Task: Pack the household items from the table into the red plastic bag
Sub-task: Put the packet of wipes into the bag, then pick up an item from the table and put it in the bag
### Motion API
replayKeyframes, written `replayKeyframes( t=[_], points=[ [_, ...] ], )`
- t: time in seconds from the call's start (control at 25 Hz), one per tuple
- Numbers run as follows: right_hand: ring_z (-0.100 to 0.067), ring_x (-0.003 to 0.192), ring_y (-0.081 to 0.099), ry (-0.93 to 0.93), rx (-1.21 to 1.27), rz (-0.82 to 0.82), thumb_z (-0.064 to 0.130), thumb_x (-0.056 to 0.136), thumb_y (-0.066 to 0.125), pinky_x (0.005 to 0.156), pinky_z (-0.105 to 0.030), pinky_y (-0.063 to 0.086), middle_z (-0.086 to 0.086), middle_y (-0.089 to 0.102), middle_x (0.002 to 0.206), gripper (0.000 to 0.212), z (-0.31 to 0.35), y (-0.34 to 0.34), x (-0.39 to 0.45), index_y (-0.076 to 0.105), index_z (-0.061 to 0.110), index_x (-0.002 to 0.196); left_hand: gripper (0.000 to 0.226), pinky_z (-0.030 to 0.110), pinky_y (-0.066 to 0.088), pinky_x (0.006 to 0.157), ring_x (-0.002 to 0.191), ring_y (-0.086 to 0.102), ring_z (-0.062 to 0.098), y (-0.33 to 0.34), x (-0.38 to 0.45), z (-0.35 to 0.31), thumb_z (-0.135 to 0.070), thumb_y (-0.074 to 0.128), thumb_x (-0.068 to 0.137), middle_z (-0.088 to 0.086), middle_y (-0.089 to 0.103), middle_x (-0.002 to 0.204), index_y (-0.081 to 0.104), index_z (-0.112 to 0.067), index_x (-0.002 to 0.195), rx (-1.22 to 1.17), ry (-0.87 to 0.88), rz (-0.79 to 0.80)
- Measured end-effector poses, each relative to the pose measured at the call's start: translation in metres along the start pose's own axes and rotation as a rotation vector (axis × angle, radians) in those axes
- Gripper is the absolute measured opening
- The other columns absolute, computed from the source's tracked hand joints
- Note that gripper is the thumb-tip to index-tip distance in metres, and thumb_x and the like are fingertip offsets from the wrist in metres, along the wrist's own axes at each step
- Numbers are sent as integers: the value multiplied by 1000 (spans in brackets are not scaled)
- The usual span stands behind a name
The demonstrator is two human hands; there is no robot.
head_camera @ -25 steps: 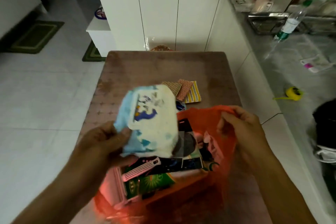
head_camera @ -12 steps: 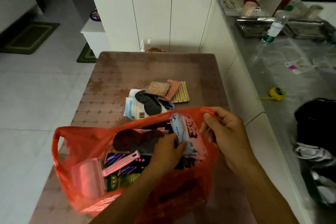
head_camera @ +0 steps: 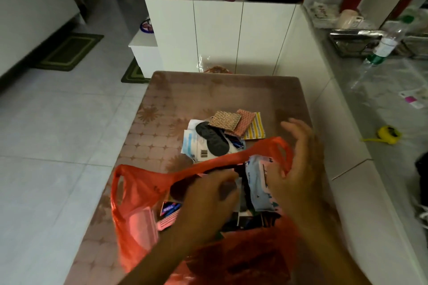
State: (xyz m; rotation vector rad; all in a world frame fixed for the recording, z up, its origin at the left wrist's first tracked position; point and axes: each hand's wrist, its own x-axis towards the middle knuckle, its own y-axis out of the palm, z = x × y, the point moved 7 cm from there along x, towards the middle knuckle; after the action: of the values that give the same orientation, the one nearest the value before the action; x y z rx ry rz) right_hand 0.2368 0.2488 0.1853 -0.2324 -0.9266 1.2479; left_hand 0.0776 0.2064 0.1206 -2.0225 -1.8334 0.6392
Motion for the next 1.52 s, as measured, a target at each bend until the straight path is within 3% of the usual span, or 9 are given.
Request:
replayKeyframes(
  t=[0.16,0.36,0.72,0.88,1.0,1.2,1.32,1.4,1.52],
  points=[
    [-17,109,53,-123,223,379,10,79,58,89,-28,45,0,59,116,30,30,113,-1,60,15,108,24,28,50,76,88,61,12,-115,18,-18,-35,55,84,-7,67,103,62,-24,105,546,259,-408],
    [-28,116,54,288,48,787,18,82,63,87,-35,47,-7,56,130,38,-46,258,0,55,16,120,51,35,50,85,105,54,18,-87,30,98,-42,65,81,-2,54,127,46,-29,126,850,-141,463],
    [-38,144,17,365,-409,921,37,81,69,112,-51,30,-12,4,161,100,-128,342,12,2,20,153,39,31,53,80,96,61,16,-75,33,136,-35,57,89,-1,62,112,50,-28,126,863,-25,531],
    [-33,120,51,288,-660,860,26,87,61,90,-39,45,-17,52,134,59,-140,348,13,39,9,139,28,26,54,73,84,64,13,-79,40,151,-36,57,88,-3,66,100,61,-29,115,807,-48,494],
    [-30,96,62,310,-497,798,15,94,50,73,-35,50,-15,65,112,25,-121,335,19,61,5,114,28,23,51,73,86,64,10,-89,41,151,-34,56,88,-7,68,103,62,-34,116,756,-76,410],
    [-24,95,64,273,60,514,16,94,56,72,-29,46,-5,70,108,27,-54,229,32,65,16,120,26,22,54,73,86,67,8,-109,49,141,-18,59,88,-4,71,106,66,-26,112,650,-76,284],
    [3,72,63,138,367,623,8,91,63,61,-16,47,23,69,77,27,-19,151,-3,68,28,109,39,26,55,73,87,67,12,-116,41,132,-3,56,85,-1,71,109,65,-25,115,559,-89,177],
    [10,76,61,-28,231,817,3,87,65,63,-10,46,34,65,79,37,-18,127,-33,66,30,113,35,13,48,65,76,62,3,-118,36,125,-3,57,85,4,71,107,66,-22,114,474,-89,141],
    [0,106,52,-327,-115,943,0,70,64,87,-36,55,15,66,117,61,-35,135,-47,64,30,123,43,7,39,67,91,61,4,-117,34,124,0,52,86,0,67,119,62,-23,121,406,-119,132]
  ],
)
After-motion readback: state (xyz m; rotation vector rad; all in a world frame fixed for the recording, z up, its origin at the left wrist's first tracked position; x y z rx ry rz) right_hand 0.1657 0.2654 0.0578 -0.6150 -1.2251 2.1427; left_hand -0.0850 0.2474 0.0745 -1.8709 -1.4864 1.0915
